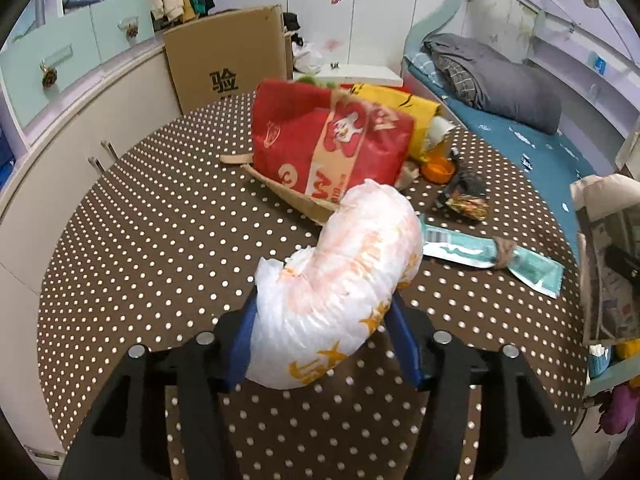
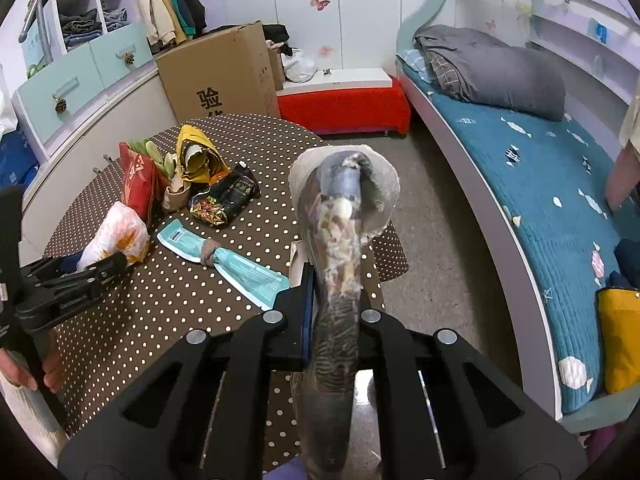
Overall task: Collect trash
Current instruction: 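Carry the white bag and newspaper over the blue bin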
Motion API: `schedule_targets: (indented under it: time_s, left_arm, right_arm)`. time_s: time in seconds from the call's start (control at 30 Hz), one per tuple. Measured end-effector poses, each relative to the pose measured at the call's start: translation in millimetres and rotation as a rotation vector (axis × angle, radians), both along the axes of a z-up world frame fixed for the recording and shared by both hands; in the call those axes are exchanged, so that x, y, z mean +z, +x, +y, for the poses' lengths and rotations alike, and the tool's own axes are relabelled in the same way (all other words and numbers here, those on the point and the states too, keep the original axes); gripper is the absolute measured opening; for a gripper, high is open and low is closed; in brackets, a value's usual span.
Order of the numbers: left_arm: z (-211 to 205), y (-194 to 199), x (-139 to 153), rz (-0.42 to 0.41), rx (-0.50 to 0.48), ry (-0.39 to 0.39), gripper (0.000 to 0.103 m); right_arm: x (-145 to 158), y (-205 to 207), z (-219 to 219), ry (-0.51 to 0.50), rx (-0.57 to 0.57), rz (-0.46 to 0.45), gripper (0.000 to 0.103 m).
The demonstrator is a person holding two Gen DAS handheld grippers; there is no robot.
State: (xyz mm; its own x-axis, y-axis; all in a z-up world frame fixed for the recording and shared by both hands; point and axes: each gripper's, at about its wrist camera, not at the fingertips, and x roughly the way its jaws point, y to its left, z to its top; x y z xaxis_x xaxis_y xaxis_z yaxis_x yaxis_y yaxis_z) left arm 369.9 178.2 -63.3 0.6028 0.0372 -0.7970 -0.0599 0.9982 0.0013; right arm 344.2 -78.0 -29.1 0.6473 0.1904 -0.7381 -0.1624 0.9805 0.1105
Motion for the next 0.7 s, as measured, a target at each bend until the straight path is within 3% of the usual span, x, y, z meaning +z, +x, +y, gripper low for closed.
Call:
schedule_targets:
  time_s: [0.33, 0.7]
  left_arm:
    - [-26.4, -30.9, 21.5, -0.052, -0.019, 0.02, 0.058]
    - [-96.4, -41.1, 27.8, -0.056, -0.132, -0.005, 0.058]
  right_arm:
    - [3.7, -19.0, -12.3, 0.014, -0.005, -0.008, 0.008]
    - [2.7, -45.1, -50.2, 0.015, -0.059, -0.01, 0.009]
